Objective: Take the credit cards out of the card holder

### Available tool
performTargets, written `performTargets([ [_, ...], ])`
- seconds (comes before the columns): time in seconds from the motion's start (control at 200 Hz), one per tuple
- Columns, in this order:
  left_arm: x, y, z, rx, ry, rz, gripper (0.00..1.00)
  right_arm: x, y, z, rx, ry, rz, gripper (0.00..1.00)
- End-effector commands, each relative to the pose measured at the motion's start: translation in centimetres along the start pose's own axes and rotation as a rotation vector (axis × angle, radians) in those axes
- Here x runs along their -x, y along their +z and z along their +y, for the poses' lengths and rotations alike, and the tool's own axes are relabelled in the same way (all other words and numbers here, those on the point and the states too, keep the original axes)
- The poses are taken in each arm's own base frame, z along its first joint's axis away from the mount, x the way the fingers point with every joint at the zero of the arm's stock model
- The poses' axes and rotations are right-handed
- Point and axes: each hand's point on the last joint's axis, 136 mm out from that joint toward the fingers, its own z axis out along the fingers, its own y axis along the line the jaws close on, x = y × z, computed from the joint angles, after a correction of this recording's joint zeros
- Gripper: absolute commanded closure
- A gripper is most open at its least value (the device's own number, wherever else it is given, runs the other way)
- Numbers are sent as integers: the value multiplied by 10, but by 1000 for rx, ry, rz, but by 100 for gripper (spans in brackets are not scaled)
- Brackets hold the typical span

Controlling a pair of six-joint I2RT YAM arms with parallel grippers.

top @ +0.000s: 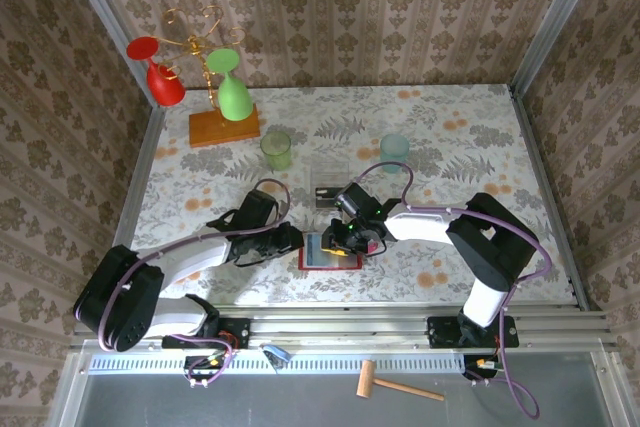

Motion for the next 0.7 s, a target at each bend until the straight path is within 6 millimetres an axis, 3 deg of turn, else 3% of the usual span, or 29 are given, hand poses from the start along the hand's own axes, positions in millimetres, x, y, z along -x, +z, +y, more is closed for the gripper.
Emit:
performTargets([
  [0.0, 4, 4, -20, -95, -18, 4, 76, -2, -2, -4, 3, 10, -10, 73],
  [0.205, 4, 12, -26, -151, -40, 15, 71, -1, 0, -5, 33, 25, -7, 73],
  [0.695, -4, 15, -8, -41, -27, 62, 68, 1, -1, -4, 154, 66, -15, 75],
])
